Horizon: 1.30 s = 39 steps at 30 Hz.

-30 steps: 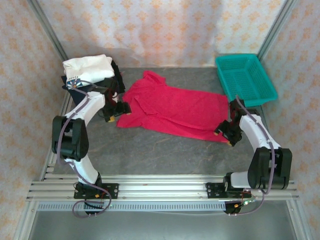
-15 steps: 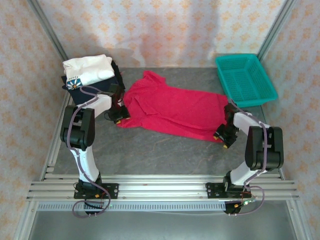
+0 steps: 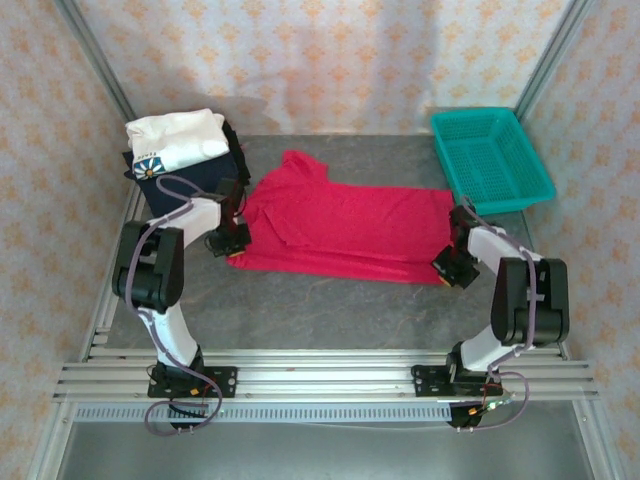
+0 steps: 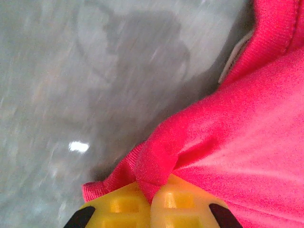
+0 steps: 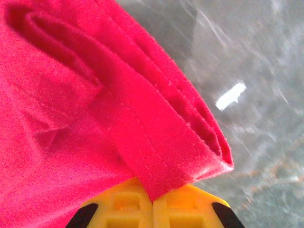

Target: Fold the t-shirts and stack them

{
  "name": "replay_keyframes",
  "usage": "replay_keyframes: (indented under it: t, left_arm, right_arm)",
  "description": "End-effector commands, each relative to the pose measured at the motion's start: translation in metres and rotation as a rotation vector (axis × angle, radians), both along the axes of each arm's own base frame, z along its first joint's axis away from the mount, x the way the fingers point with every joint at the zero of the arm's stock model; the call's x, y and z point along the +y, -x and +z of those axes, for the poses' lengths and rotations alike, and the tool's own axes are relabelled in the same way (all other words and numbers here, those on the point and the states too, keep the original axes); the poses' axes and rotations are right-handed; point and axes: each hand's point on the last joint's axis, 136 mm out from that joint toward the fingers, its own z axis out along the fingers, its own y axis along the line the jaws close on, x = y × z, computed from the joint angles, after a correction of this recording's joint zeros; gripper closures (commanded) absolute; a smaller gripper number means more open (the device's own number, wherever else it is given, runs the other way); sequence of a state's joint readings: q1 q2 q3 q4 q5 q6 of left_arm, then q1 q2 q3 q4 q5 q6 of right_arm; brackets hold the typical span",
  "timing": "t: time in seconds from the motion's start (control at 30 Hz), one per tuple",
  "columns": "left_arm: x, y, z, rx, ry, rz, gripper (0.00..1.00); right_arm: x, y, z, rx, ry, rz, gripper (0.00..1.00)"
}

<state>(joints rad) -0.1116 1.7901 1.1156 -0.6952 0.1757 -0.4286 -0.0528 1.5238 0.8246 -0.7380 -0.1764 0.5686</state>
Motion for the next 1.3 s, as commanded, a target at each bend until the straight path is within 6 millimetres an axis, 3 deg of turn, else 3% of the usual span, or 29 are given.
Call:
replay_keyframes:
  t: [0.0, 0.07, 0.13, 0.2, 0.27, 0.4, 0.53, 0.73, 0.87, 1.03, 1.27]
  left_arm:
    - [0.021, 0.051, -0.008, 0.098, -0.072, 0.074, 0.94]
    - [0.014, 0.062, -0.011, 0.097, -0.028, 0.111, 0.86]
    - [0.006, 0.062, -0.005, 0.066, 0.007, 0.133, 0.69]
    - [-0.003, 0.057, 0.012, 0.021, 0.025, 0.133, 0.56]
    - [-0.011, 0.048, 0.037, -0.038, 0.043, 0.136, 0.45]
    - [-0.024, 0.032, 0.089, -0.179, 0.075, 0.145, 0.38]
    - [-0.052, 0.005, 0.114, -0.252, 0.176, 0.116, 0.36]
    - [-0.098, -0.033, 0.105, -0.260, 0.309, 0.052, 0.38]
    - [-0.103, -0.052, 0.089, -0.256, 0.309, 0.064, 0.38]
    - [-0.107, -0.065, 0.064, -0.219, 0.306, 0.091, 0.40]
    - [-0.107, -0.079, 0.061, -0.236, 0.287, 0.087, 0.42]
  right_arm:
    - [-0.012, 0.041, 0.000, 0.091, 0.070, -0.062, 0.97]
    - [-0.006, 0.053, -0.003, 0.097, 0.039, -0.091, 0.93]
    - [0.002, 0.059, -0.004, 0.087, -0.005, -0.113, 0.76]
    - [0.006, 0.060, 0.006, 0.056, -0.030, -0.119, 0.62]
    - [0.007, 0.060, 0.023, 0.018, -0.033, -0.106, 0.59]
    - [0.026, 0.050, 0.056, -0.107, -0.139, -0.056, 0.54]
    - [0.045, 0.028, 0.067, -0.190, -0.215, -0.004, 0.52]
    - [0.072, -0.005, 0.040, -0.151, -0.287, 0.068, 0.56]
    - [0.071, -0.027, 0.028, -0.168, -0.276, 0.052, 0.58]
    - [0.063, -0.037, 0.013, -0.129, -0.225, 0.060, 0.63]
    - [0.060, -0.066, 0.009, -0.168, -0.205, 0.056, 0.63]
